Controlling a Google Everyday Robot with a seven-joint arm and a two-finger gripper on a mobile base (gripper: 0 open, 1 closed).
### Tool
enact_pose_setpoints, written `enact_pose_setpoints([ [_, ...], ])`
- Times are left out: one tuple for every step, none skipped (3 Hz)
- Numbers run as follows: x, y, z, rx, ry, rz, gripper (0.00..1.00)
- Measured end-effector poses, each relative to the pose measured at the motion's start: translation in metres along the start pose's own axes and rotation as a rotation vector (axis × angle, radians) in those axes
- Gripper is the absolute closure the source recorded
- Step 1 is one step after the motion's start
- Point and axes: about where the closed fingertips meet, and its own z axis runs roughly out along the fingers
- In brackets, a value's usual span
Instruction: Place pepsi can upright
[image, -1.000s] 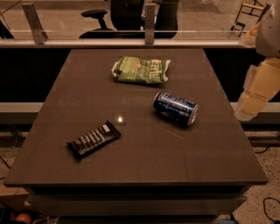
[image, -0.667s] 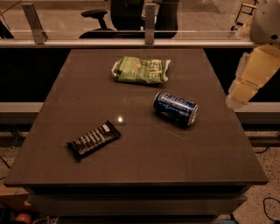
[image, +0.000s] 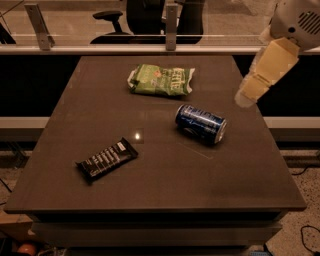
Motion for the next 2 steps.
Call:
enact_pose_setpoints([
  [-0.007,-0.002,0.011,-0.013,-0.032,0.041,0.0],
  [-0.016,-0.002,0.022,-0.015,-0.035,0.071,0.0],
])
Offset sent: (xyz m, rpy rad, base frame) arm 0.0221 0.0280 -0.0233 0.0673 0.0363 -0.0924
